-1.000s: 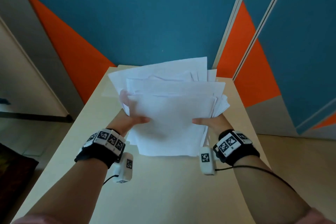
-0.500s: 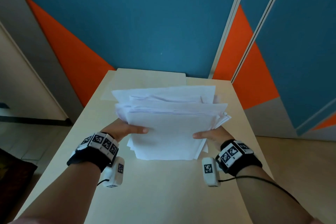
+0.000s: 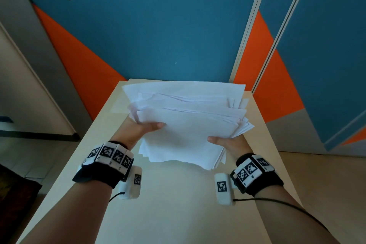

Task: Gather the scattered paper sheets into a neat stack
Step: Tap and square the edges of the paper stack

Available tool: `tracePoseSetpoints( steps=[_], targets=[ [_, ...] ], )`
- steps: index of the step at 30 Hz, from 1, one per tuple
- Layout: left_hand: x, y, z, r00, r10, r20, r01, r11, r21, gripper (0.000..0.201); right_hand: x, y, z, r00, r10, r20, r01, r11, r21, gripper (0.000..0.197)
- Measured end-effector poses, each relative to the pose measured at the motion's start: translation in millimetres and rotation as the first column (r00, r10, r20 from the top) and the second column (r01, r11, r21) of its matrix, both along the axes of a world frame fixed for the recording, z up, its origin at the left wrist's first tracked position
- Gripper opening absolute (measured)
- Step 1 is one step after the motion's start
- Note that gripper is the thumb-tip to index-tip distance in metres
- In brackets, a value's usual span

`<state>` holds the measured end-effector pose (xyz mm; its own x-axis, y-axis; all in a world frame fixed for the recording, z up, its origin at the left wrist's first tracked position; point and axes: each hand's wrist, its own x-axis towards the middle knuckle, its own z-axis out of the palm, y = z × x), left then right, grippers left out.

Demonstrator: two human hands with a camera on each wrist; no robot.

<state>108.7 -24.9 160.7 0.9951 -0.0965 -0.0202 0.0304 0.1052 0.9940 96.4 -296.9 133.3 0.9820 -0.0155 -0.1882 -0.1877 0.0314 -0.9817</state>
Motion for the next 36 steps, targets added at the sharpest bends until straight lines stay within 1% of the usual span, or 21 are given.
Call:
tracePoseSetpoints(
  steps=[2,4,6,9,11,13,15,16,18,19,20,21,22,23,24,26,28,30,32,34,36],
  targets=[
    [-2,5,-5,0.995,-0.092,-0.035,0.092,0.996,0.005,0.067,-1,-4,-1,0.997,0.073,0.0,-0.073,0.997,0.022,0.042],
    [-2,9,-18,0.986,-0.137,-0.091,0.138,0.99,0.009,0.1,-4,-4,-5,0.99,0.143,-0.011,-0.143,0.99,0.019,0.049],
    [-2,11,-28,0.982,-0.145,-0.118,0.146,0.989,0.005,0.112,-6,-6,-12,0.987,0.161,-0.017,-0.161,0.987,0.008,0.051],
    [-4,12,-29,0.983,-0.151,-0.107,0.151,0.988,-0.016,0.096,-10,-5,-18,0.987,0.157,-0.01,-0.157,0.987,0.025,0.053],
    [-7,14,-24,0.989,-0.121,-0.082,0.117,0.992,-0.054,0.088,-11,-5,-21,0.986,0.165,0.011,-0.165,0.985,0.052,0.065],
    [-7,14,-18,0.999,-0.001,-0.043,-0.002,0.996,-0.087,0.096,-11,-5,-22,0.985,0.174,0.014,-0.174,0.982,0.066,0.071],
    [-8,10,-9,0.981,0.185,0.054,-0.18,0.98,-0.082,0.089,-9,-5,-23,0.987,0.158,-0.022,-0.156,0.986,0.051,0.059],
    [-9,7,-3,0.945,0.299,0.131,-0.296,0.954,-0.045,0.083,-8,-5,-23,0.989,0.139,-0.045,-0.137,0.99,0.038,0.053],
    [-13,2,17,0.822,0.453,0.346,-0.497,0.867,0.046,0.081,-7,-2,-23,0.991,0.111,-0.076,-0.11,0.994,0.016,0.048],
    [-17,-2,30,0.764,0.445,0.468,-0.561,0.816,0.14,0.083,-7,-1,-23,0.991,0.099,-0.086,-0.099,0.995,0.005,0.049],
    [-21,-9,42,0.731,0.366,0.576,-0.6,0.747,0.287,0.084,-6,0,-25,0.992,0.086,-0.093,-0.086,0.996,0.002,0.053],
    [-27,-18,54,0.731,0.234,0.64,-0.614,0.635,0.469,0.085,-6,1,-24,0.993,0.073,-0.094,-0.074,0.997,0.001,0.056],
    [-33,-29,62,0.754,0.085,0.652,-0.601,0.489,0.631,0.089,-6,1,-26,0.994,0.066,-0.084,-0.066,0.998,0.006,0.06],
    [-38,-42,67,0.778,-0.054,0.627,-0.572,0.354,0.74,0.095,-7,2,-25,0.994,0.072,-0.076,-0.072,0.997,0.008,0.067],
    [-40,-55,70,0.801,-0.162,0.577,-0.531,0.254,0.809,0.1,-9,2,-24,0.994,0.09,-0.068,-0.09,0.996,0.012,0.069],
    [-44,-80,69,0.847,-0.298,0.44,-0.435,0.088,0.896,0.103,-12,1,-20,0.991,0.127,-0.049,-0.126,0.992,0.027,0.055],
    [-45,-99,63,0.886,-0.38,0.266,-0.31,-0.059,0.949,0.093,-14,1,-17,0.988,0.144,-0.05,-0.143,0.989,0.024,0.051],
    [-47,-112,59,0.883,-0.437,0.172,-0.248,-0.122,0.961,0.085,-15,0,-17,0.991,0.129,-0.042,-0.13,0.991,-0.028,0.068],
    [-46,-117,58,0.879,-0.444,0.175,-0.256,-0.128,0.958,0.089,-16,1,-18,0.993,0.115,-0.016,-0.116,0.991,-0.071,0.08],
    [-42,-116,58,0.874,-0.45,0.183,-0.28,-0.16,0.947,0.092,-16,1,-17,0.995,0.1,-0.009,-0.101,0.991,-0.083,0.077],
    [-39,-111,57,0.869,-0.474,0.143,-0.27,-0.211,0.94,0.09,-17,2,-19,0.996,0.089,-0.019,-0.091,0.992,-0.083,0.058]
  ],
)
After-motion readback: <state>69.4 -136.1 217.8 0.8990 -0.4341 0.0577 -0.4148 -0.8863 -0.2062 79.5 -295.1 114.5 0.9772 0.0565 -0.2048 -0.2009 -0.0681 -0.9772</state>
